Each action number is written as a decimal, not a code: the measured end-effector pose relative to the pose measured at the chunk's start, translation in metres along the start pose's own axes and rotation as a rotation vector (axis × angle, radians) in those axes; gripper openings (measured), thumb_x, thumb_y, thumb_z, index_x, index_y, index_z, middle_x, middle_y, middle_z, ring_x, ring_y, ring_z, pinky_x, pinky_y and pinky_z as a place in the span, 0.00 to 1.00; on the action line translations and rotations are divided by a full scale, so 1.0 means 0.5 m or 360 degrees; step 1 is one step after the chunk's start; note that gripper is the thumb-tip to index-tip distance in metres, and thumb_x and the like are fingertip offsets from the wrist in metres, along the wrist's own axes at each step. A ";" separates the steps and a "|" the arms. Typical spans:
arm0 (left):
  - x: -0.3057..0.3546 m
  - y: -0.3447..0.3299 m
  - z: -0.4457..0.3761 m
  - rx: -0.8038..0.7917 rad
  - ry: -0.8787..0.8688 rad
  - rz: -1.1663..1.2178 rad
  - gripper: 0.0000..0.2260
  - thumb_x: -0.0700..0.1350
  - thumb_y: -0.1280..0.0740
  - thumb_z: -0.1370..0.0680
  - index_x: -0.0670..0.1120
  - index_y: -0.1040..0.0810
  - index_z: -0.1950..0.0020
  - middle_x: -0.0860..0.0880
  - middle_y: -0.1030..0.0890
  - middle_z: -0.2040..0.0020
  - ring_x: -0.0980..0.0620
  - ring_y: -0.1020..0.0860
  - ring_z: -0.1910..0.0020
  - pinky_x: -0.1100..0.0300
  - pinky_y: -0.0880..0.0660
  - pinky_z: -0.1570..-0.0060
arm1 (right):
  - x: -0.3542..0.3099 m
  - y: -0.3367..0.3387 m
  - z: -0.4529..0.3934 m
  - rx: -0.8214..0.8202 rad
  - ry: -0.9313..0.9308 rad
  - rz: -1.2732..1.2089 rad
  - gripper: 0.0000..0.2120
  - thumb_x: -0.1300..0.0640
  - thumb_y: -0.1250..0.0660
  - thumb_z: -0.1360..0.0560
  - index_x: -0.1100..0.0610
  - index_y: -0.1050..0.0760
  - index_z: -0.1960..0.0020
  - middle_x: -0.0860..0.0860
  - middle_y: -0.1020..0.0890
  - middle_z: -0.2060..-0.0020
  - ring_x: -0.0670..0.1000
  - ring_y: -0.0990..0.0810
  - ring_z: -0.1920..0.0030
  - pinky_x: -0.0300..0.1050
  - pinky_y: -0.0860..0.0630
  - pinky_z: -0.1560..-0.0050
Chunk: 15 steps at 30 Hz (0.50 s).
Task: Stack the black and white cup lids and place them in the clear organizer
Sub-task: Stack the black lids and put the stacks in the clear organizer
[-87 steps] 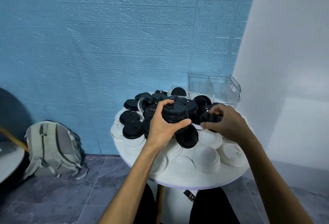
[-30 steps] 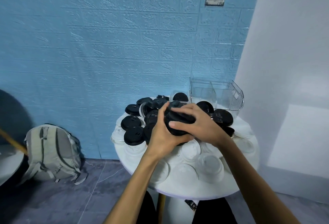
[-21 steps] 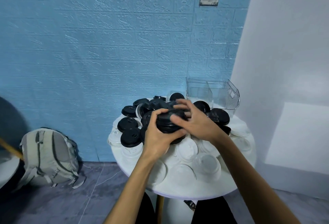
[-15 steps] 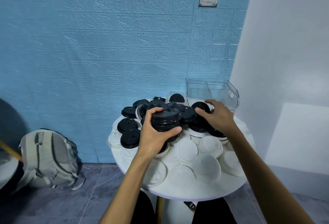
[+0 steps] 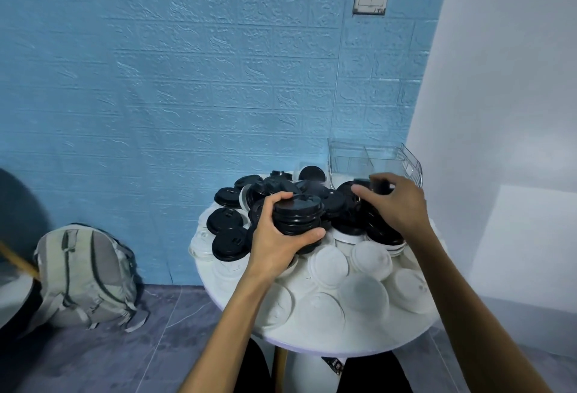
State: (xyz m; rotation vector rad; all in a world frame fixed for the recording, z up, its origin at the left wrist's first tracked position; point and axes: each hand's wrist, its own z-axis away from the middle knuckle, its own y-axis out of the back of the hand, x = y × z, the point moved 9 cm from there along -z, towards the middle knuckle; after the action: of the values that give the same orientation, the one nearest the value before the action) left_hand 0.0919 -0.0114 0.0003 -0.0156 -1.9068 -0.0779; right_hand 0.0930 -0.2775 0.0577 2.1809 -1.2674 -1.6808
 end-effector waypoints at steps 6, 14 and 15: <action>0.004 -0.023 0.000 -0.0044 -0.0005 -0.0017 0.37 0.43 0.14 0.39 0.59 0.27 0.36 0.63 0.17 0.47 0.59 0.18 0.45 0.62 0.22 0.43 | -0.147 -0.069 0.090 -0.0377 0.0311 -0.0615 0.22 0.40 0.19 0.36 0.44 0.16 0.45 0.42 0.14 0.50 0.42 0.16 0.48 0.46 0.20 0.40; 0.011 -0.012 0.006 -0.0034 -0.0042 -0.0009 0.49 0.47 0.14 0.41 0.62 0.36 0.26 0.62 0.17 0.42 0.58 0.18 0.42 0.51 0.21 0.37 | -0.161 -0.147 0.123 -0.0651 0.0423 -0.0749 0.22 0.44 0.20 0.35 0.45 0.17 0.43 0.42 0.19 0.39 0.45 0.19 0.38 0.53 0.24 0.33; 0.014 -0.013 0.008 -0.0036 -0.0055 -0.0004 0.50 0.47 0.14 0.41 0.64 0.37 0.26 0.62 0.17 0.41 0.58 0.18 0.41 0.51 0.22 0.37 | -0.163 -0.150 0.122 -0.0685 0.0404 -0.0760 0.21 0.43 0.22 0.35 0.45 0.17 0.43 0.42 0.19 0.39 0.45 0.19 0.38 0.54 0.24 0.33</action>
State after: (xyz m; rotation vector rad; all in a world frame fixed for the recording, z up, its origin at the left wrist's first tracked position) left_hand 0.0856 -0.0177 0.0056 -0.0300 -1.9403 -0.1010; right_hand 0.0792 -0.1518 0.0547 2.4194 -0.2944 -1.5512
